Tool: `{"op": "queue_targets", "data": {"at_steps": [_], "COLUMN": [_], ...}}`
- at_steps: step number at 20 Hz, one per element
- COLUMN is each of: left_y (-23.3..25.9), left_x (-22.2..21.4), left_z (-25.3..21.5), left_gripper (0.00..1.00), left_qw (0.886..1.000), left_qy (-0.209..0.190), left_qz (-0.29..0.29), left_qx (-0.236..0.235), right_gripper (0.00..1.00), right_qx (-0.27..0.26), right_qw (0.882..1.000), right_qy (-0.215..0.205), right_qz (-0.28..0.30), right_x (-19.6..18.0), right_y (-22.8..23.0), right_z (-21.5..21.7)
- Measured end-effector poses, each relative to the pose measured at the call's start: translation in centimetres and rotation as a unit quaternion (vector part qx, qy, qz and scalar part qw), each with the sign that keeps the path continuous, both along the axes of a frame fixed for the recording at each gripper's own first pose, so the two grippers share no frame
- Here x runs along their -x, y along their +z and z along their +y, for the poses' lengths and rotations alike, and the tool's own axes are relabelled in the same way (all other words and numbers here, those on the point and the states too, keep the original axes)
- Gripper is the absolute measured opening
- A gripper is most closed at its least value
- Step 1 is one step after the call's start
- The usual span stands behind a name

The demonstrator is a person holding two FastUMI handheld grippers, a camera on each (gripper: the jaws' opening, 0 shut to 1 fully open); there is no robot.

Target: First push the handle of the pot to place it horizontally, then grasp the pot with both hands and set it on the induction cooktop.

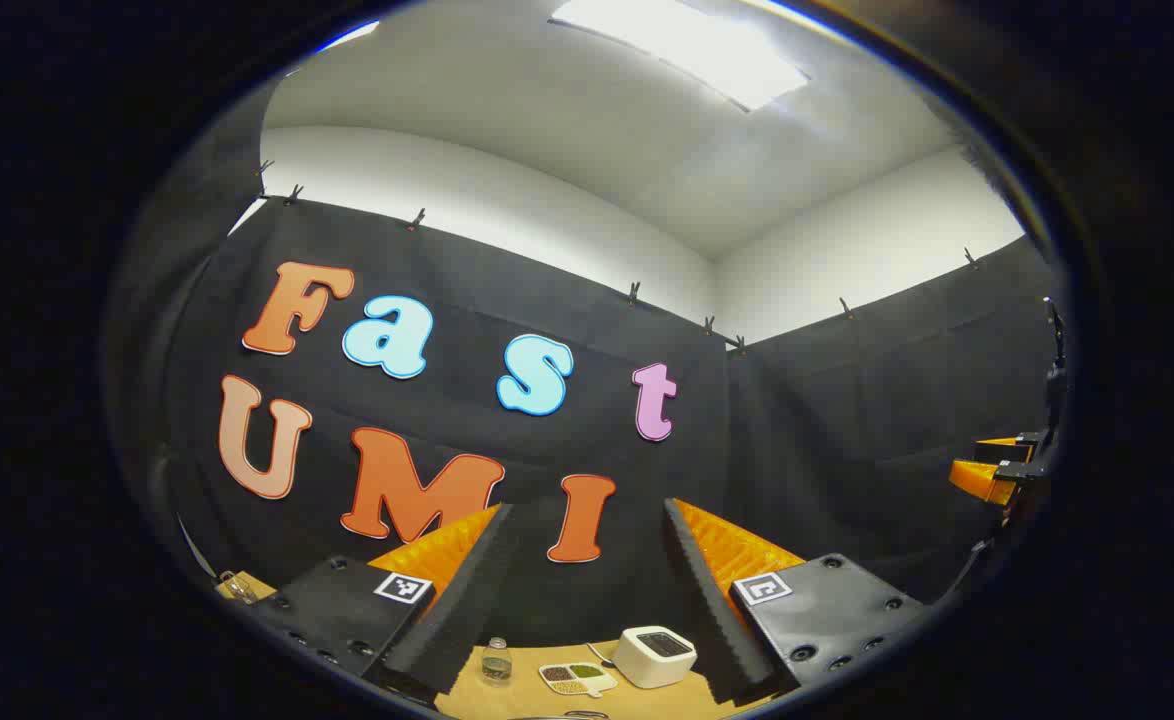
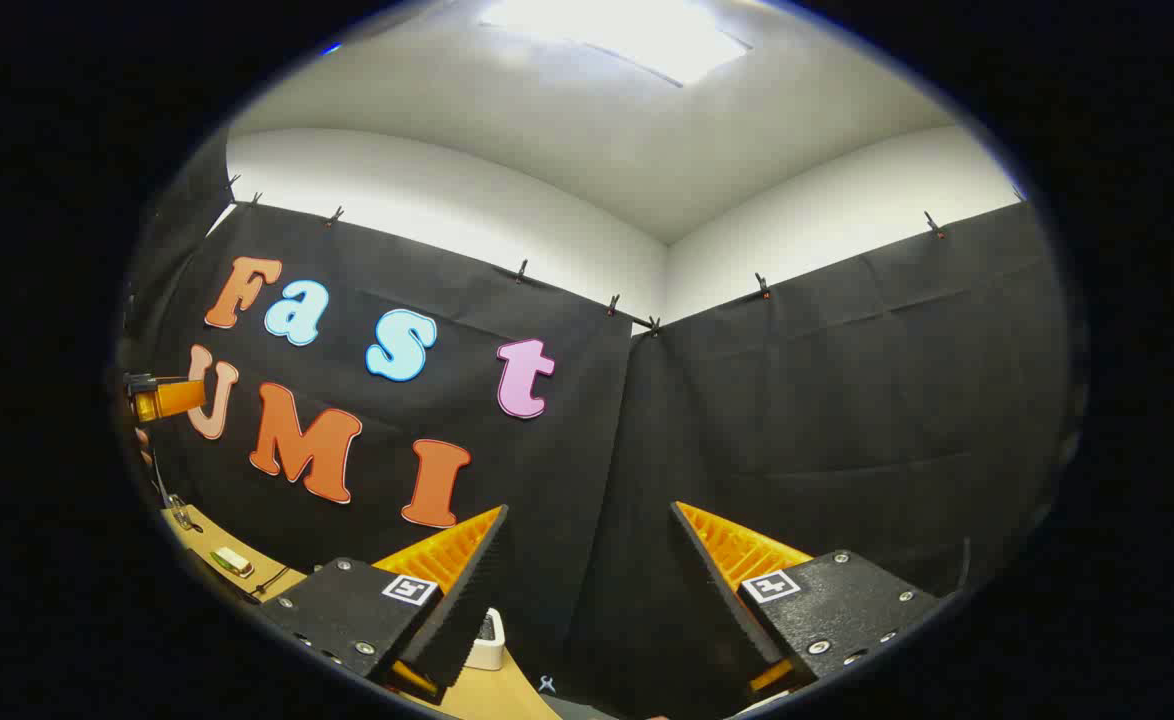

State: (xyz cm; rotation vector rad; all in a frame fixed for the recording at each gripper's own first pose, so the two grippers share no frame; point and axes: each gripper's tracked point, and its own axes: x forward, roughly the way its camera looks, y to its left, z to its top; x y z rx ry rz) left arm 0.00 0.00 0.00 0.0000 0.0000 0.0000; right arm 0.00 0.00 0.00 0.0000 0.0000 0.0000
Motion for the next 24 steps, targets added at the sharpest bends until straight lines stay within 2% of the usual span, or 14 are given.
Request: {"op": "queue_targets", "data": {"at_steps": [2, 6, 7, 10, 12, 17, 18, 20, 22, 24], "left_y": [0.2, 1.2, 1.3, 1.6, 1.7, 1.8, 1.9, 2.0, 1.9, 1.9], "left_x": [0.2, 0.8, 1.0, 2.5, 2.7, 3.0, 3.1, 3.3, 3.5, 4.0], "left_z": [0.0, -0.2, -0.1, 0.5, 0.3, 0.9, 1.1, 1.6, 2.0, 2.2], "left_gripper": [0.94, 0.94, 0.98, 0.98, 0.94, 0.94, 0.98, 0.94, 0.97, 0.94], "left_qw": [1.000, 1.000, 1.000, 0.999, 0.999, 0.999, 0.999, 0.999, 0.998, 0.998], "left_qy": [0.000, 0.004, 0.004, 0.011, 0.012, 0.021, 0.023, 0.030, 0.036, 0.044], "left_qz": [-0.002, -0.015, -0.018, -0.022, -0.023, -0.024, -0.025, -0.025, -0.022, -0.021], "left_qx": [-0.003, -0.022, -0.024, -0.034, -0.034, -0.031, -0.030, -0.031, -0.036, -0.045], "right_gripper": [0.95, 0.95, 0.95, 0.95, 0.95, 0.95, 0.95, 0.95, 0.95, 0.95], "right_qx": [0.000, -0.001, -0.003, -0.006, -0.009, -0.006, -0.007, -0.011, -0.013, -0.016], "right_qw": [1.000, 1.000, 1.000, 1.000, 1.000, 1.000, 1.000, 1.000, 1.000, 0.999], "right_qy": [0.003, 0.000, 0.001, 0.001, 0.001, 0.002, 0.003, 0.008, 0.013, 0.018], "right_qz": [0.000, -0.009, -0.011, -0.012, -0.011, -0.012, -0.012, -0.015, -0.020, -0.022], "right_x": [-0.1, -0.1, -0.1, -0.1, -0.2, -0.3, -0.3, -0.2, -0.1, -0.2], "right_y": [-0.1, 0.4, 0.6, 0.4, 0.3, 0.1, 0.2, 0.3, 0.5, 0.4], "right_z": [0.0, 0.1, 0.2, 0.1, 0.0, -0.1, -0.1, 0.0, 0.1, 0.1]}}
